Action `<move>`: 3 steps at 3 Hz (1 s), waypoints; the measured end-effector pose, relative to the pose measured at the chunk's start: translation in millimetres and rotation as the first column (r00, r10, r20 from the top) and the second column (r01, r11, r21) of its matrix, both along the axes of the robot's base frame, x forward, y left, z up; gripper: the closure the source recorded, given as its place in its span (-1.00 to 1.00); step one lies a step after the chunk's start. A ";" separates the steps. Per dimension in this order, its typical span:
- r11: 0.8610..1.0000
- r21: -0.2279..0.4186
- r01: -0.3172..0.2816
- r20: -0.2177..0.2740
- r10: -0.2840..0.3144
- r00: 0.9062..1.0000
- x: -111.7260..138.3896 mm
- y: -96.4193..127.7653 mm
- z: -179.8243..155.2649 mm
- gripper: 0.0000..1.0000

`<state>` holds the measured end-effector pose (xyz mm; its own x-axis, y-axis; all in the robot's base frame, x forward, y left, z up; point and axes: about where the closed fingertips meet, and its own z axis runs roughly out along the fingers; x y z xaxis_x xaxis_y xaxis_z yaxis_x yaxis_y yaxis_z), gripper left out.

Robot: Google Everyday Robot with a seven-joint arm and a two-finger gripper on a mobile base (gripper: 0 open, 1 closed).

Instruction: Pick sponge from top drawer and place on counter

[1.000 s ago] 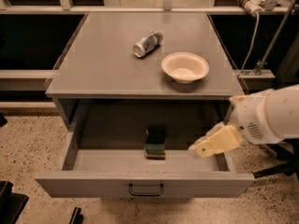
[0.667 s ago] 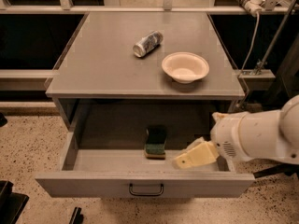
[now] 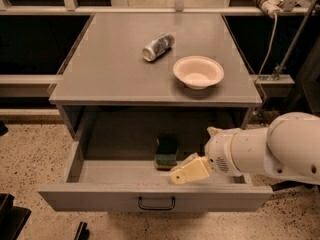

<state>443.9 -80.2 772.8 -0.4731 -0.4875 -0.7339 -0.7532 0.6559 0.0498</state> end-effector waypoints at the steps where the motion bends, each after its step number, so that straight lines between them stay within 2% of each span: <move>1: 0.999 -0.013 0.037 0.027 -0.036 0.999 4.7 -4.4 0.8 -1.00; 2: 0.998 -0.038 0.040 0.081 -0.037 0.996 32.6 -3.1 -6.1 -1.00; 3: 0.998 -0.054 0.024 0.106 -0.019 0.994 67.3 -3.8 -17.0 -1.00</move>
Offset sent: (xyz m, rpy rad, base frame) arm 0.0722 0.0014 -0.0226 -0.0709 -0.1410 -0.0279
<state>511.2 -83.9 755.8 -0.4057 -0.5188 -0.7525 -0.7380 0.6716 -0.0651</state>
